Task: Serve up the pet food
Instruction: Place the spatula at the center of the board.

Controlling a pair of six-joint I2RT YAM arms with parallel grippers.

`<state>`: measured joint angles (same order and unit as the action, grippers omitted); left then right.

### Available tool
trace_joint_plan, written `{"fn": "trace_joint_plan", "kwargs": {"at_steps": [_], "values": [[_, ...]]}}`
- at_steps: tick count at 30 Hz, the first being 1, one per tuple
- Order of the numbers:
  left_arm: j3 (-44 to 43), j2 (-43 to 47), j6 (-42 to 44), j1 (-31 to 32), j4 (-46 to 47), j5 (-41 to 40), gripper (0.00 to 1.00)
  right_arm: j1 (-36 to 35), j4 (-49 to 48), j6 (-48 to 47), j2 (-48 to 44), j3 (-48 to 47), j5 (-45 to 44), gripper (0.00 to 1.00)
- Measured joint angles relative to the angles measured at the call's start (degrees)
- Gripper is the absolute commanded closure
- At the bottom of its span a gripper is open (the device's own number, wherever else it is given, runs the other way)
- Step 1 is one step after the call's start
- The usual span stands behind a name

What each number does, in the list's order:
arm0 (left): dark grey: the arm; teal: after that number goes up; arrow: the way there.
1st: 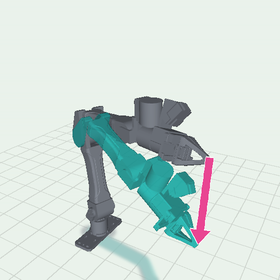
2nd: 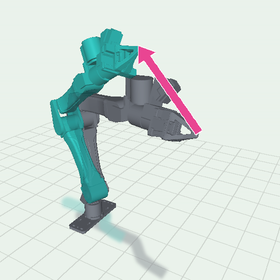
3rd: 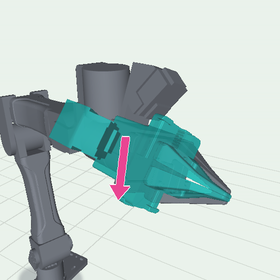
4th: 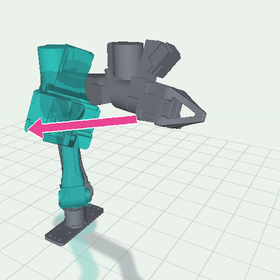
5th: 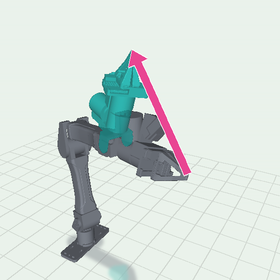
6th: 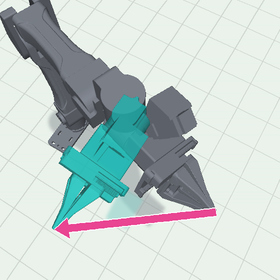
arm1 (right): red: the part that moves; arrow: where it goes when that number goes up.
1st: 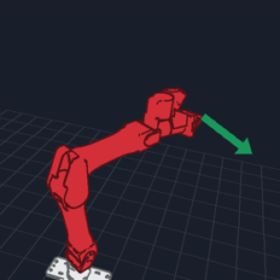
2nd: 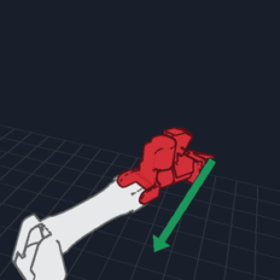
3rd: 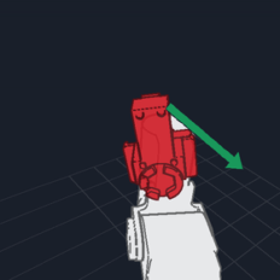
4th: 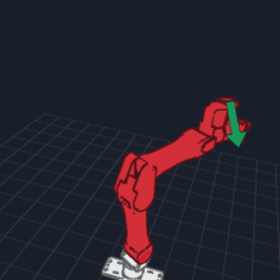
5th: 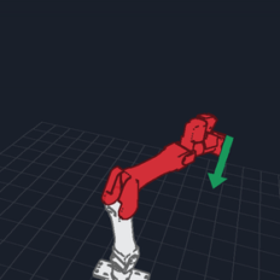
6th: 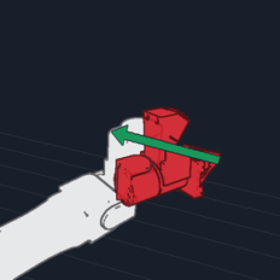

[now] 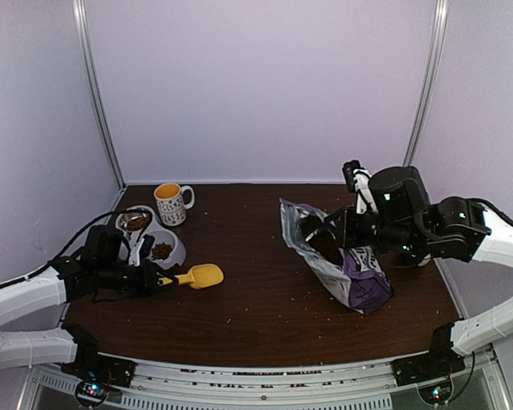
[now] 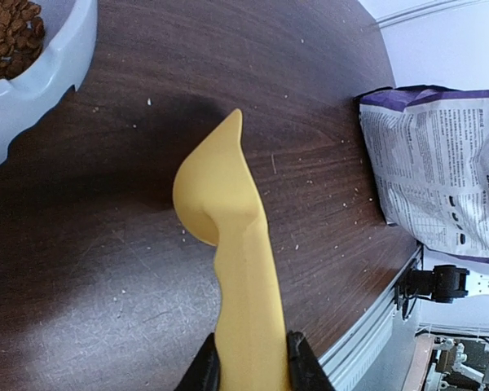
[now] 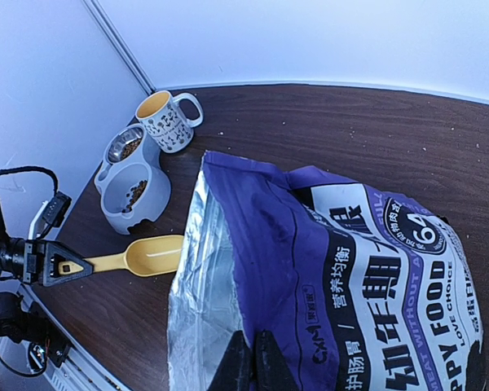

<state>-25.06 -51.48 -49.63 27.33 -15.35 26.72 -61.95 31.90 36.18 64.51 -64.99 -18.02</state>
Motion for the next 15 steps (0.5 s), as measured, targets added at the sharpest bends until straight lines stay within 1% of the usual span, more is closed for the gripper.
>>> {"fn": "trace_joint_plan", "kwargs": {"at_steps": [1,6,10,12,14,15], "values": [[0.0,-0.4,0.0,0.0,0.4,0.1,0.80,0.0,0.0,0.0,-0.2,0.0,0.0,1.00],[0.1,-1.4,1.4,0.0,0.0,-0.6,0.58,0.1,0.3,0.0,-1.0,0.3,0.0,1.00],[0.8,-3.6,2.8,0.0,-2.1,-1.8,0.48,0.1,0.3,0.1,-1.2,0.5,0.0,1.00],[1.0,-5.0,3.3,0.0,-3.0,-2.3,0.46,0.1,0.3,0.2,-1.2,0.5,0.0,1.00],[1.0,-5.9,3.9,0.0,-3.6,-2.6,0.40,0.1,0.2,0.2,-1.2,0.5,0.0,1.00],[1.0,-6.1,4.2,0.0,-3.8,-2.7,0.33,0.1,0.2,0.2,-1.2,0.5,0.0,1.00]]}}
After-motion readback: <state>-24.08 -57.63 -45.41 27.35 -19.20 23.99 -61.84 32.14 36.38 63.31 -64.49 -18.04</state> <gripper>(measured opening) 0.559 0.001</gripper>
